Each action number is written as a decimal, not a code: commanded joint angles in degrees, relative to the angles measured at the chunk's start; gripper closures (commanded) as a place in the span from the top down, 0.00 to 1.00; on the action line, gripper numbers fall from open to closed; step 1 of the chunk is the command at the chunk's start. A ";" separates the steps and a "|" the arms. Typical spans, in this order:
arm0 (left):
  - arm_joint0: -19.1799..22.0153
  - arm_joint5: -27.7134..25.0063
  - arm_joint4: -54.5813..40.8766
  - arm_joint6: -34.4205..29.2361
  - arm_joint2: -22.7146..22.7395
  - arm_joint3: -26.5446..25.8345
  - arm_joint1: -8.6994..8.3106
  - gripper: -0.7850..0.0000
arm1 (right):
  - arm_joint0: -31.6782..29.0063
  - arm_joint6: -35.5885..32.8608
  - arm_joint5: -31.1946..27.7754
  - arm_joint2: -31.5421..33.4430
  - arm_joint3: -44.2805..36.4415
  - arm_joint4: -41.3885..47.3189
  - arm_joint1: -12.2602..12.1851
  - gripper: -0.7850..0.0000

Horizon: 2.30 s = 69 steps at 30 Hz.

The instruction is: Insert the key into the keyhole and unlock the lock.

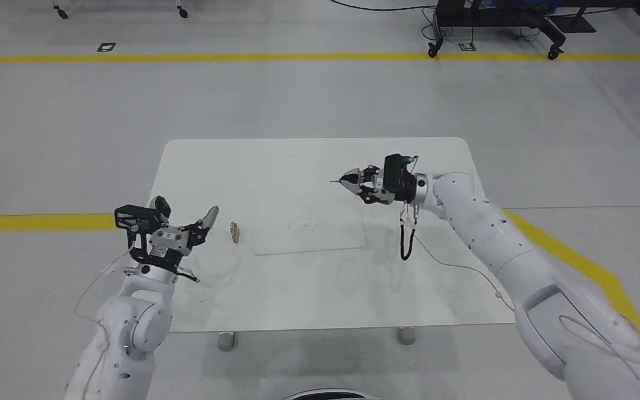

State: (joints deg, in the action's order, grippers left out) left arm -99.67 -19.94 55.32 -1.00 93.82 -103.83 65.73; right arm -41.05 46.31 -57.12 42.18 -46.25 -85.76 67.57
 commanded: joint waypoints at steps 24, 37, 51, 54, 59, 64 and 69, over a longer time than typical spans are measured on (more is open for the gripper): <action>22.03 -4.64 -99.58 -78.70 -9.24 13.88 -3.17 1.00 | 3.53 -27.68 -0.88 -15.94 -5.51 41.89 -0.41 0.00; 30.47 -17.99 -75.93 -65.35 -18.96 23.44 -2.62 1.00 | 10.11 -62.82 -0.88 -24.37 -14.37 86.33 -5.74 0.00; 32.58 -25.39 -69.18 -56.43 -23.42 26.00 -2.31 0.70 | 9.21 -92.59 -0.88 -18.97 -12.56 109.63 -4.70 0.00; 33.45 -25.20 -68.21 -55.53 -24.85 26.27 -2.08 0.70 | 9.13 -92.60 -0.88 -18.77 -11.33 110.51 -3.87 0.00; 35.04 -24.68 -66.81 -52.96 -26.50 26.80 -1.71 0.76 | 9.79 -92.60 -0.88 -19.85 -8.93 111.78 -2.48 0.00; 35.91 -24.39 -65.10 -50.09 -27.59 27.17 -1.42 0.64 | 10.29 -92.60 -0.88 -20.84 -7.93 112.34 -1.85 0.00; 36.42 -24.30 -64.51 -48.74 -28.46 27.74 -1.27 0.47 | 10.29 -92.60 -0.88 -20.84 -7.93 112.34 -1.85 0.00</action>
State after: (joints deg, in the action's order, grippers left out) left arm -63.36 -44.25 -9.34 -50.03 65.58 -76.27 64.42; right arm -30.77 -46.29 -58.00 21.34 -54.18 26.58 65.71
